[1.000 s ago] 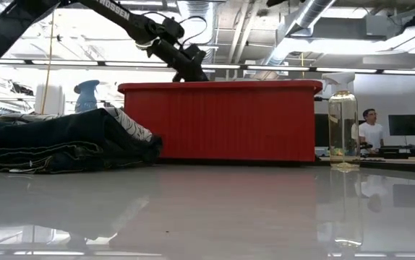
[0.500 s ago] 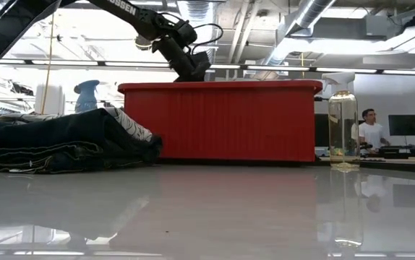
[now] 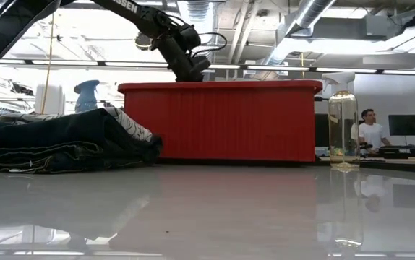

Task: Fold Laundry from Bin
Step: Adjust the red laundry bin

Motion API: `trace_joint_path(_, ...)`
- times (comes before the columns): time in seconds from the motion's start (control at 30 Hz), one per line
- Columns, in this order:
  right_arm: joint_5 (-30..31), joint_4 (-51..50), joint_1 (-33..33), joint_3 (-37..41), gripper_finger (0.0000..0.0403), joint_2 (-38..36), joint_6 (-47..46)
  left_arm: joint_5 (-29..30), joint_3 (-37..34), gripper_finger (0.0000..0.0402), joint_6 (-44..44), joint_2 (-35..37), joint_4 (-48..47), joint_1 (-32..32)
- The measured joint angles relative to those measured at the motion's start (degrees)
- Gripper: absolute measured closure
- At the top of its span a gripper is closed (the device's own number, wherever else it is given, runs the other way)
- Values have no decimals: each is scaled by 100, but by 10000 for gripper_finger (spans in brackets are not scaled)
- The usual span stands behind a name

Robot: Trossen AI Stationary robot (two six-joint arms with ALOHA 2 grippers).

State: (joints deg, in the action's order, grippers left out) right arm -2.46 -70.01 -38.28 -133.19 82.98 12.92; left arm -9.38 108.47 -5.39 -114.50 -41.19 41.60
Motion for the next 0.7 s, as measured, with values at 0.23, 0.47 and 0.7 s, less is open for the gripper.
trace_joint_path(0.23, 0, -4, 0, 0, 374, 0, 95, -1276, 13, 399, 467, 2, -898, -15)
trace_joint_path(0.47, 0, -54, -9, 0, 374, 0, 108, -2841, 4, 401, 1041, 2, -1151, -39)
trace_joint_path(0.7, 0, -119, -13, 0, 374, 2, 108, -2374, 102, 401, 1130, 0, -271, 10)
